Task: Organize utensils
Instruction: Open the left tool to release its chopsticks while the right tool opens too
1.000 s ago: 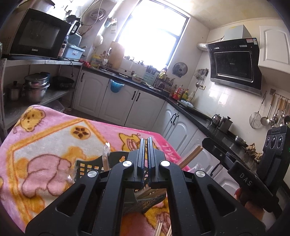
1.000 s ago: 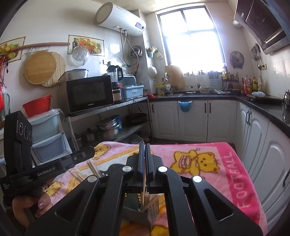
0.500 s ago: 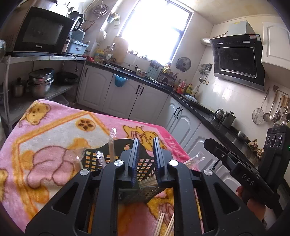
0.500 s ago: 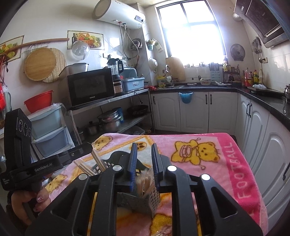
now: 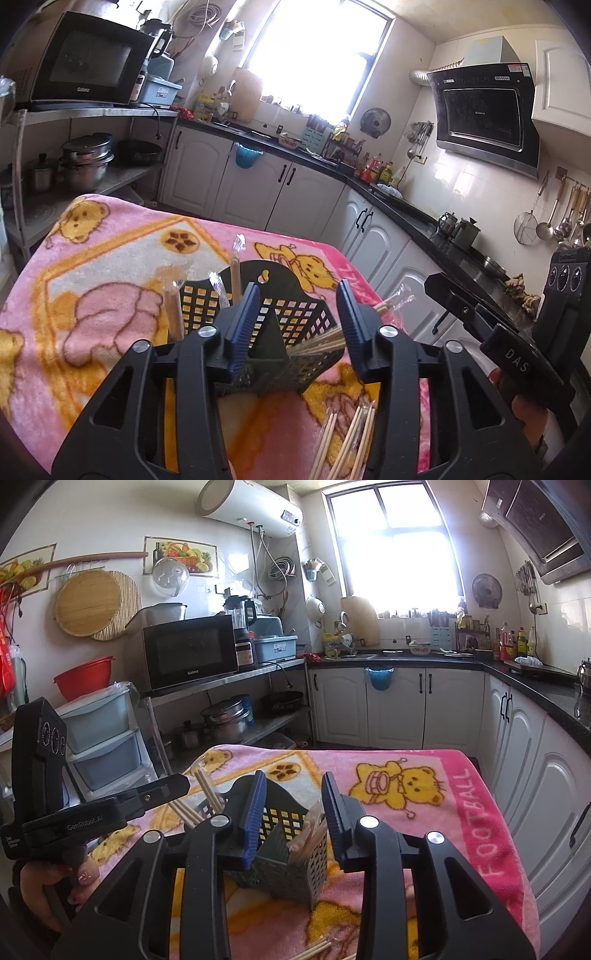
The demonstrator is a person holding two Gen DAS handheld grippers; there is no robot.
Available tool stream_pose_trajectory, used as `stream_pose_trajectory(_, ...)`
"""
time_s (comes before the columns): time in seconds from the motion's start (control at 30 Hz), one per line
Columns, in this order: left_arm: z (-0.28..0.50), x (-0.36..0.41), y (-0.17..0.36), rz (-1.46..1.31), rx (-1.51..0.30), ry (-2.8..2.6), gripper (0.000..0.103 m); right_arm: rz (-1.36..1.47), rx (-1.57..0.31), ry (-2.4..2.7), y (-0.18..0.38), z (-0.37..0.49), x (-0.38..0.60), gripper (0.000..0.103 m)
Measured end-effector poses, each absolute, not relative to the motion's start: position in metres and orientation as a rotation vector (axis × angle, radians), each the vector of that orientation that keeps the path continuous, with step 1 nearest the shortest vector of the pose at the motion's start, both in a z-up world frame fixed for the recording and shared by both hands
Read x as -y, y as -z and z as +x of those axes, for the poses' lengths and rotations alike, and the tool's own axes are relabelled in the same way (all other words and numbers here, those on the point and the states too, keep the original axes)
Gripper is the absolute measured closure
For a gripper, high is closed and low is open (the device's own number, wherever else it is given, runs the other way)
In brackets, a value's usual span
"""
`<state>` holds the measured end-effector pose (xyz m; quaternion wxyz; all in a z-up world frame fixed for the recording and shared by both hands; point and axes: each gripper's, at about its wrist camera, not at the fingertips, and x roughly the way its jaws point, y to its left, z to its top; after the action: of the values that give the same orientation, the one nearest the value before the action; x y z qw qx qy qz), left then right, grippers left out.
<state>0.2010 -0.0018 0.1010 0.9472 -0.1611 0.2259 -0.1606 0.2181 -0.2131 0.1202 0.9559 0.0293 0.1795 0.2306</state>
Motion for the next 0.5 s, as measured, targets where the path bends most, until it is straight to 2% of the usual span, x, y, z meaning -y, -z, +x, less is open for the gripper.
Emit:
stream_pose_trajectory(0.13, 0.195, 0.002, -0.099, -0.317, -0.46, 0.327, 0.057, 0.063, -0.366, -0.472, -0.121, 0.211, 0.215, 0.068)
stream_pose_trajectory(0.2, 0.193, 0.002, -0.099, -0.318, -0.459, 0.327, 0.054, 0.063, -0.362, -0.471, -0.121, 0.206, 0.216, 0.062)
stream_pose_trajectory(0.5, 0.184, -0.004, -0.095, -0.319, -0.458, 0.319, 0.039, 0.065, -0.356, -0.46, -0.122, 0.193, 0.223, 0.055)
